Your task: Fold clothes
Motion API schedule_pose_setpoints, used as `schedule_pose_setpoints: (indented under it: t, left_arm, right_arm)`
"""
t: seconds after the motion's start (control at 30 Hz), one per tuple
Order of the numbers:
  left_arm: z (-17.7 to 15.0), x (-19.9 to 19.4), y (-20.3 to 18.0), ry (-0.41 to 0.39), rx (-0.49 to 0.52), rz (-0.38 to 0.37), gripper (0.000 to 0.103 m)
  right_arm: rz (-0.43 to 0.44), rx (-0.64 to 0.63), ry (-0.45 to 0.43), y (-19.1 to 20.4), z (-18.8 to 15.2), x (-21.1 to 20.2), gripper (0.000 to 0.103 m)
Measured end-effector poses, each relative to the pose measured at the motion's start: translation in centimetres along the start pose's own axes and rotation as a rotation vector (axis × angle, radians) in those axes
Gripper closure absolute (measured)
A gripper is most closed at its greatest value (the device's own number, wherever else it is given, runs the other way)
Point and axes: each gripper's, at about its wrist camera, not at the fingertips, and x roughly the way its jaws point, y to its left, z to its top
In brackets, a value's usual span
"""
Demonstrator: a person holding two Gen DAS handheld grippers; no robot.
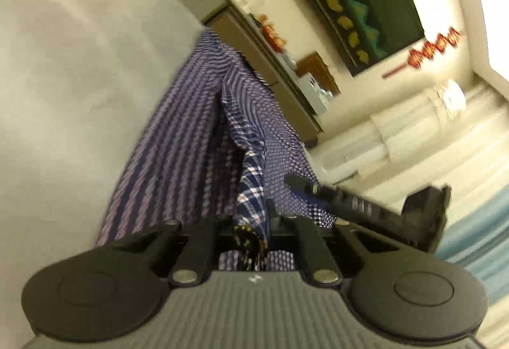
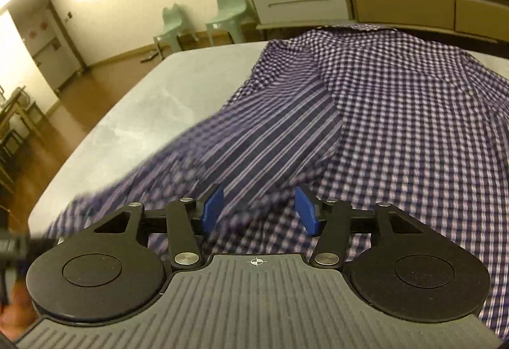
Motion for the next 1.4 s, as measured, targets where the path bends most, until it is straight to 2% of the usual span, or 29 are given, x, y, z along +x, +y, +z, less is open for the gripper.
schedule_pose_setpoints:
  t: [0.13, 0.23, 0.33, 0.4, 0.5, 0.67, 0.83, 0.9, 0.93, 1.0, 1.13, 1.17, 1.23, 1.3, 1.37, 1.4]
  left_arm:
    - [-1.7, -1.5, 1.2, -0.026, -0.029, 0.031, 0.094]
    - [-2.2, -2.4, 1.1, -0.070, -0.033, 0.024, 0.094]
    - [-3.2, -2.1, 1.6, -0.033, -0.065, 0.002, 0.094]
    - [-3.4, -1.8, 2.2, -0.015, -0.093, 0.018, 0.094]
    - [-3.5, -1.6, 3.2, -0.003, -0.137, 0.048, 0.094]
    - [-4.2, -2.0, 3.0, -0.017, -0.147, 0.076, 0.094]
    - [-4.3, -2.4, 1.8, -0.022, -0.083, 0.065, 0.094]
    - [-4.5, -2.6, 1.7, -0.022, -0.043, 0.078, 0.094]
    - [-4.5, -2.5, 1.7, -0.019, -0.029, 0.088, 0.094]
    - [-4.5, -2.2, 1.6, -0.010, -0.003, 0.110, 0.094]
    - [-4.9, -2.1, 1.7, 0.020, 0.058, 0.108, 0.094]
    - [-5.0, -2.1, 1.5, 0.025, 0.076, 0.103, 0.094]
    - [-5.3, -2.1, 1.1, 0.027, 0.103, 0.091, 0.094]
    - [-5.5, -2.1, 0.6, 0.034, 0.122, 0.078, 0.094]
    - [-5.7, -1.9, 0.2, 0.043, 0.133, 0.068, 0.094]
    - [-5.7, -1.7, 0.0, 0.047, 0.138, 0.065, 0.094]
  right_arm:
    - [-0.024, 0.010, 0.043, -0.1, 0.7, 2.4, 0.045]
    - [-0.044, 0.018, 0.077, -0.1, 0.7, 4.0, 0.044]
    - [-0.076, -0.003, 0.100, 0.0, 0.6, 5.1, 0.044]
    - [-0.106, -0.026, 0.107, -0.1, 1.0, 5.9, 0.044]
    - [-0.131, -0.054, 0.094, 0.4, 2.6, 6.6, 0.044]
    - [-0.198, -0.097, 0.079, 1.3, 6.1, 8.6, 0.043]
    - [-0.310, -0.232, 0.061, 2.7, 9.2, 12.3, 0.045]
    - [-0.321, -0.263, 0.051, 3.5, 10.9, 13.7, 0.044]
    - [-0.315, -0.261, 0.043, 3.9, 11.9, 14.2, 0.042]
    - [-0.287, -0.197, 0.013, 4.0, 13.8, 15.3, 0.032]
    - [-0.275, -0.109, -0.002, 4.3, 17.1, 19.0, 0.029]
    - [-0.291, -0.097, 0.015, 4.0, 17.6, 20.1, 0.032]
    - [-0.321, -0.094, 0.062, 3.6, 18.2, 21.9, 0.049]
    - [-0.349, -0.085, 0.097, 3.1, 18.3, 23.1, 0.069]
    - [-0.350, -0.074, 0.104, 2.5, 18.3, 23.4, 0.083]
    - [-0.353, -0.072, 0.104, 2.3, 18.3, 23.4, 0.096]
